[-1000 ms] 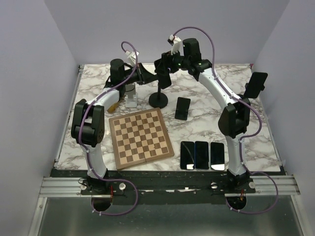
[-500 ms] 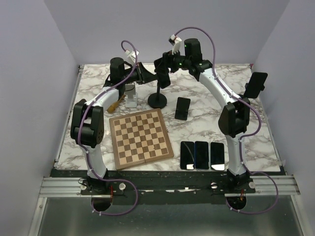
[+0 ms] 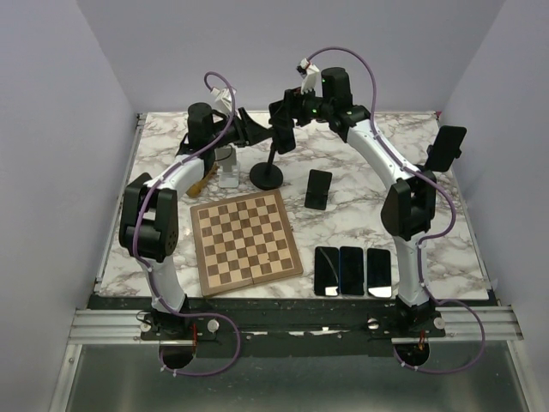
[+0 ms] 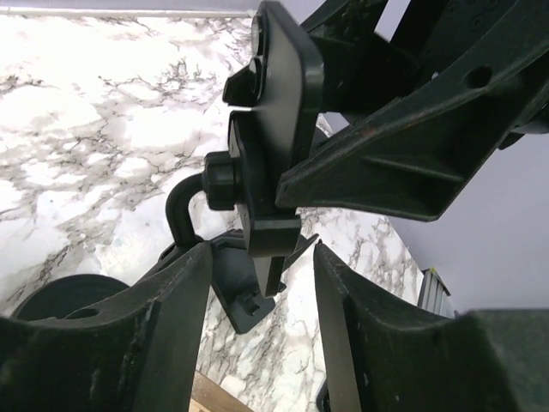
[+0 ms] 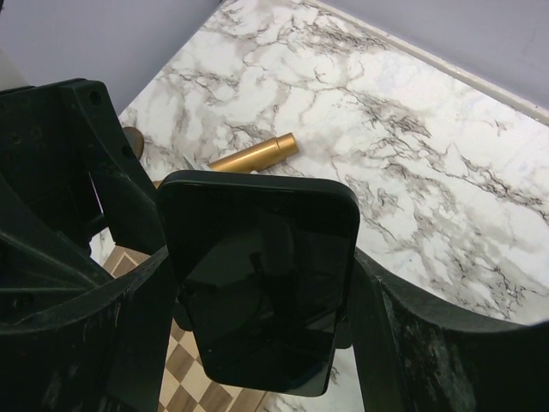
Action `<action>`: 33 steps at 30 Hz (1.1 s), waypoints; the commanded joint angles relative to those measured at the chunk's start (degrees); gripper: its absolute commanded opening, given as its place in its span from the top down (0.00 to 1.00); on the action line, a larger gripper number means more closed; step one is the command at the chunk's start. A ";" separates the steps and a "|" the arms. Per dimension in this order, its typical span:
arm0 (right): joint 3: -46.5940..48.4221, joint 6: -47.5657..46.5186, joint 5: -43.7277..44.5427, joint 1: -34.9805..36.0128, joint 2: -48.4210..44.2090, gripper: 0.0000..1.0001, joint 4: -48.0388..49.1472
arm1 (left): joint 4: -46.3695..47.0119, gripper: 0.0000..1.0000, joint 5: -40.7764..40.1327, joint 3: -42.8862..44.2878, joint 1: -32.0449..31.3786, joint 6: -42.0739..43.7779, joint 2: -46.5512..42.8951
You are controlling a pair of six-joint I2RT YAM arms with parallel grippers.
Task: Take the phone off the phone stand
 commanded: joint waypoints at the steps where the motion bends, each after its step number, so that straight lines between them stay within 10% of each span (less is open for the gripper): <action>1: 2.07 2.44 0.47 0.78 -0.47 0.99 -2.65 | -0.41 0.38 -0.89 3.00 -0.87 1.00 0.81; 20: 4.39 1.49 4.91 2.28 0.07 0.99 -3.99 | -6.29 0.66 -2.27 8.22 -2.92 2.18 3.60; 26: 2.49 -0.39 16.95 3.94 -1.83 0.99 -3.48 | -9.04 1.00 -2.46 9.47 -2.68 2.26 4.88; 33: -3.70 -4.36 22.67 3.00 -6.94 0.99 1.50 | -5.35 1.00 1.03 5.53 0.51 0.65 4.40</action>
